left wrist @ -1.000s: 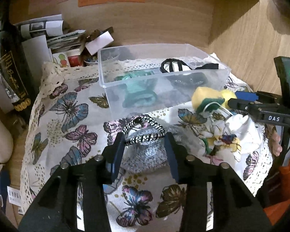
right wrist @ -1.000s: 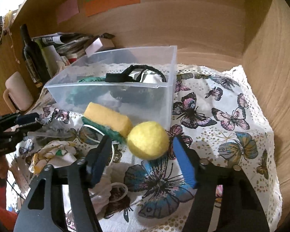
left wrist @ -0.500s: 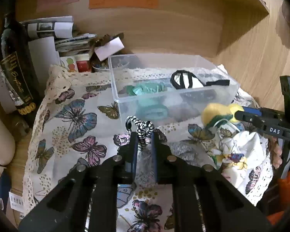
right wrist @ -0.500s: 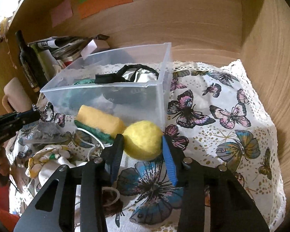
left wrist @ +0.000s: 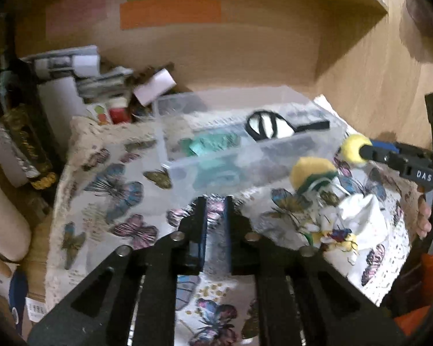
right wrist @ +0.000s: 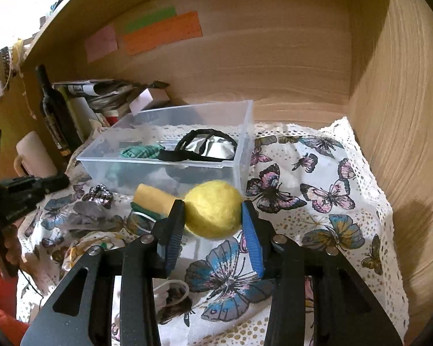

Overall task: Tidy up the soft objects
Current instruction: 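Lower the bracelet and yellow ball into the clear box and open both tools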

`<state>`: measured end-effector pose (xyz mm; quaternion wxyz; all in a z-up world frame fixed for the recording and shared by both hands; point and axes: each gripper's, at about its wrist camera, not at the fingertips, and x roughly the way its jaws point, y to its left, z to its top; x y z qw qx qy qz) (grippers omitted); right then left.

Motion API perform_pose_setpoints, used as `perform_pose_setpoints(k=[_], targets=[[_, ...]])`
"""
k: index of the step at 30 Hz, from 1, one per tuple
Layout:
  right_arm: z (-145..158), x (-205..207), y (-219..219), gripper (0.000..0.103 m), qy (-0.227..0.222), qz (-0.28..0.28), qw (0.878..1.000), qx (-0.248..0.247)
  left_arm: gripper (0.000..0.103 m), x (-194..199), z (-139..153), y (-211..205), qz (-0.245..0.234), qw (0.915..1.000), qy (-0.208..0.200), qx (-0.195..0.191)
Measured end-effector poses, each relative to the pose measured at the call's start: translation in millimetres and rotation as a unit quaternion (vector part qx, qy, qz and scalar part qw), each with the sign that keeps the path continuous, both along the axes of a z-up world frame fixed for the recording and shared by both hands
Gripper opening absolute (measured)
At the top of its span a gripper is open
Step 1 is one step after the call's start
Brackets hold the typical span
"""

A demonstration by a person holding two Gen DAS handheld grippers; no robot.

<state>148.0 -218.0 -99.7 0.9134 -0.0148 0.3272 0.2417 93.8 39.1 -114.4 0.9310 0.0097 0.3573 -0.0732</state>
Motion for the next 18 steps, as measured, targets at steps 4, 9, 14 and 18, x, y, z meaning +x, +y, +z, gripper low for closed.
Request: perform_pose_setpoints(k=[4, 9, 14, 18], targets=[[-1.3, -0.4, 0.7, 0.037, 0.003, 0.003, 1.000, 0.007, 0.044, 11.5, -10.9, -9.0, -0.012, 0.9997, 0.021, 0.004], [-2.2, -1.8, 2.8, 0.037, 0.004, 0.009, 1.000, 0.012, 0.039, 35.0, -26.0, -7.6, -0.021, 0.9975, 0.066, -0.012], [1.0, -4.0, 5.0, 0.037, -0.001, 0.014, 1.000, 0.019, 0.007, 40.0, -28.7, 1.5, -0.012, 0.9967, 0.072, -0.034], [6.0, -4.5, 7.3, 0.037, -0.009, 0.019, 0.999, 0.024, 0.006, 27.6, -19.7, 2.6, 0.000, 0.9987, 0.046, -0.023]])
